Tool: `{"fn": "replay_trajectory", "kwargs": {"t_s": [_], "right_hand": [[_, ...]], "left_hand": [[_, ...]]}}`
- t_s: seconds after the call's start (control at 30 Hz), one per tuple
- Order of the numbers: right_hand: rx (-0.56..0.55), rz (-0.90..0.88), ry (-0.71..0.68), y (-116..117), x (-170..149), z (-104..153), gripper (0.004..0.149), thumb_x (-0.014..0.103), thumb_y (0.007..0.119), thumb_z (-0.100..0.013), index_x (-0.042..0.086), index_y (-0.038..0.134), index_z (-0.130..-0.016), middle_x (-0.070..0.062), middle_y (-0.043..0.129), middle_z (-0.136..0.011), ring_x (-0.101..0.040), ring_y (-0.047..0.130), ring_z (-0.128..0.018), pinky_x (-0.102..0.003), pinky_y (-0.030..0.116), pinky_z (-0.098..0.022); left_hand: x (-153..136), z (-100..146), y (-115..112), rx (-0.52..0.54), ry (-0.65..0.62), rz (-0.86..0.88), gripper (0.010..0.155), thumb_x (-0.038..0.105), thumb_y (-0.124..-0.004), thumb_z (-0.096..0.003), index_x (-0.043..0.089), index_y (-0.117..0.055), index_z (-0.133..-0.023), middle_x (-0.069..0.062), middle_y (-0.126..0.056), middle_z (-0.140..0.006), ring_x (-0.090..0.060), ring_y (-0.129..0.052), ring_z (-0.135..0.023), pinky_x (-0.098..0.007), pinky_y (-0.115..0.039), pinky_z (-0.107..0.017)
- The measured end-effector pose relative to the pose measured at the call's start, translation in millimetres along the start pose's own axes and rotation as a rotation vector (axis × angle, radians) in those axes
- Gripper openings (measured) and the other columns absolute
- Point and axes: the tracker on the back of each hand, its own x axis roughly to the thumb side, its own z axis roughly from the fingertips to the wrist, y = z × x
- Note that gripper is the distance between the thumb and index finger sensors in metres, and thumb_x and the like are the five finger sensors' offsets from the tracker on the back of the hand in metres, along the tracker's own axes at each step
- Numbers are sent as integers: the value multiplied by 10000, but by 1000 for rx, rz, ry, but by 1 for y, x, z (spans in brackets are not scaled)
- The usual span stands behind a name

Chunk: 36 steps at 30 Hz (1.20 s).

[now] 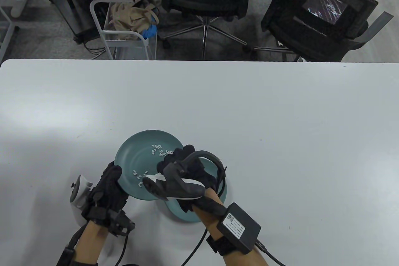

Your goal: Pick coffee beans with hand pinch into plate

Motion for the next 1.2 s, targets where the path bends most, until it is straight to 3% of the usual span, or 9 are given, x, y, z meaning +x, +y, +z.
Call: {"fn": "replay_trajectory", "kwargs": {"t_s": [0.9,1.2], "right_hand": [[142,-110,-84,5,5,-13,372,322,895,-396,234,838,-752,-90,971,-701,-204,951,-460,-528,758,-497],[96,-127,-79,8,3,-11,381,336,885,-397,237,823,-759,-91,958,-713,-205,936,-462,-535,747,-506]], "left_hand": [[-2,1,-1,16,-3,0,624,470,-630,-485,180,-403,-990,-143,-703,-880,-368,-908,-595,-386,-870,-376],[-2,2,-1,35,-6,2,627,478,-626,-485,189,-393,-990,-134,-700,-883,-360,-908,-602,-383,-868,-381]]}}
